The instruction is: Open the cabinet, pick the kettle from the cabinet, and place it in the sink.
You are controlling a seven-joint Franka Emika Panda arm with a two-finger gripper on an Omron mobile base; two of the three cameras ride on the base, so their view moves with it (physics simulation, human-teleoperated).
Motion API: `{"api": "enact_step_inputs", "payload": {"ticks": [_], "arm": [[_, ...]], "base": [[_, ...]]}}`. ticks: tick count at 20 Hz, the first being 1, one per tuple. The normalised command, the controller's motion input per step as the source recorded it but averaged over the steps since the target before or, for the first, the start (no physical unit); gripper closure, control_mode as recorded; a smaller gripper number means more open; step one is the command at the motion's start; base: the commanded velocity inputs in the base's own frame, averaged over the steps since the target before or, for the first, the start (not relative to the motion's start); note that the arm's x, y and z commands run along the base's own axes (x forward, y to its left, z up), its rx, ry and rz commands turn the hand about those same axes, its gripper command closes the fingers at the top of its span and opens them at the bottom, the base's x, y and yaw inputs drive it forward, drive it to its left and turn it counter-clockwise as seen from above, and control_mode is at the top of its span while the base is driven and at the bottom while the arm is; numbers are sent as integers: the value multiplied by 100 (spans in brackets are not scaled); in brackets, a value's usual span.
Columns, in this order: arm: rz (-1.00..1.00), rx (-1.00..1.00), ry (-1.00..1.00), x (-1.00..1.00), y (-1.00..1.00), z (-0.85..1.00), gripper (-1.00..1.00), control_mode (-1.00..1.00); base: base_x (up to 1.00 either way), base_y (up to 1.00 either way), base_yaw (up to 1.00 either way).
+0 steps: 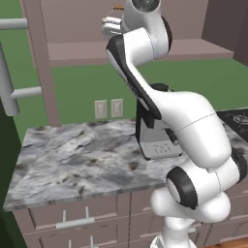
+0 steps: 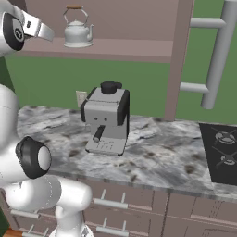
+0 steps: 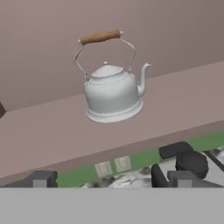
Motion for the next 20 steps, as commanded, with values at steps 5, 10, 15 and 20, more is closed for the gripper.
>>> {"api": "enact_step_inputs", "payload": {"ticks": [5, 10, 15, 20], "arm": [[4, -7, -23, 31, -8, 1, -100, -100], [1, -4, -11, 38, -3, 10, -100, -100], [0, -9, 0, 41, -1, 16, -100, -100], [0, -15, 0, 40, 0, 22, -100, -100]], "base": [[0, 0, 0], [0, 0, 0], [0, 0, 0], [0, 0, 0]]}}
